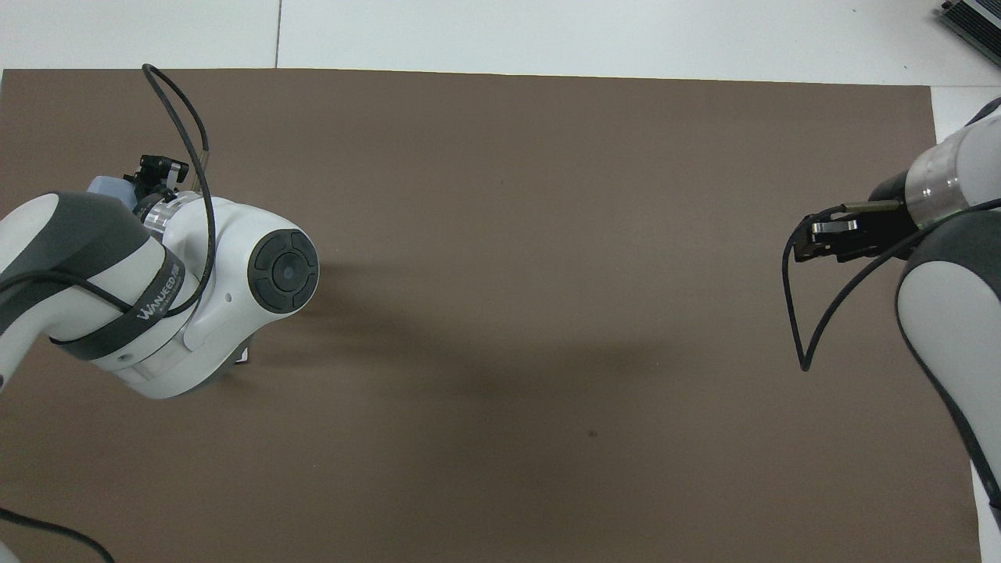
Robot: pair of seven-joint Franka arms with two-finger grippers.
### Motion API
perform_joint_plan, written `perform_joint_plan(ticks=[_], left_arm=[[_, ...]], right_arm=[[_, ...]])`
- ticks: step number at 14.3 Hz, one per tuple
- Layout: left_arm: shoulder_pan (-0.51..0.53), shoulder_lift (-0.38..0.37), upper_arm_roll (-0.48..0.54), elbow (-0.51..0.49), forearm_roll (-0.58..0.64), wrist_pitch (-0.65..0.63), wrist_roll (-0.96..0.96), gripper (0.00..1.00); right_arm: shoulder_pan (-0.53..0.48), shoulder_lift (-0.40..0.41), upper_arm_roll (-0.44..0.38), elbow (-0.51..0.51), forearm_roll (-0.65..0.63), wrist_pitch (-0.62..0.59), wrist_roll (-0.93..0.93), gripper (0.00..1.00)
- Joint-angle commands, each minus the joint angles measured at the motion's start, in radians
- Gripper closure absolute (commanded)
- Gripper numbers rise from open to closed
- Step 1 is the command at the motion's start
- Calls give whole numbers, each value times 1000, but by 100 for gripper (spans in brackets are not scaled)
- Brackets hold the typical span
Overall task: Hang cup on cup holder
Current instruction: 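Hang the cup on the rack hook while the right gripper withdraws, then release the cup and draw the left gripper back from the rack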
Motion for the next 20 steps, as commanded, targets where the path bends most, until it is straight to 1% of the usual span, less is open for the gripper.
perform_joint_plan(ticks=[1,2,5,10,11,12,17,20], left_arm=[[17,11,1,-12,39,25,-23,100],[19,16,1,-7,42,28,-26,100],[24,42,1,-1,51,53,-42,100],[24,44,1,7,68,53,-56,100],[24,45,1,8,68,53,-56,91],[24,48,1,11,68,54,-54,1],[14,48,1,17,65,34,-60,0],[16,38,-3,40,45,27,-66,0]], right_arm=[[-25,-18,8,-8,3,-37,-18,3],[-31,-22,8,-8,3,-43,-18,0],[-42,-28,8,-8,3,-70,-16,0],[-84,-41,7,-5,3,-57,-16,0],[-89,-43,7,-6,3,-58,-16,0],[-88,-43,8,-6,3,-58,-15,0],[-86,-43,10,-6,3,-58,-15,0],[-86,-43,10,-6,3,-58,-15,0]])
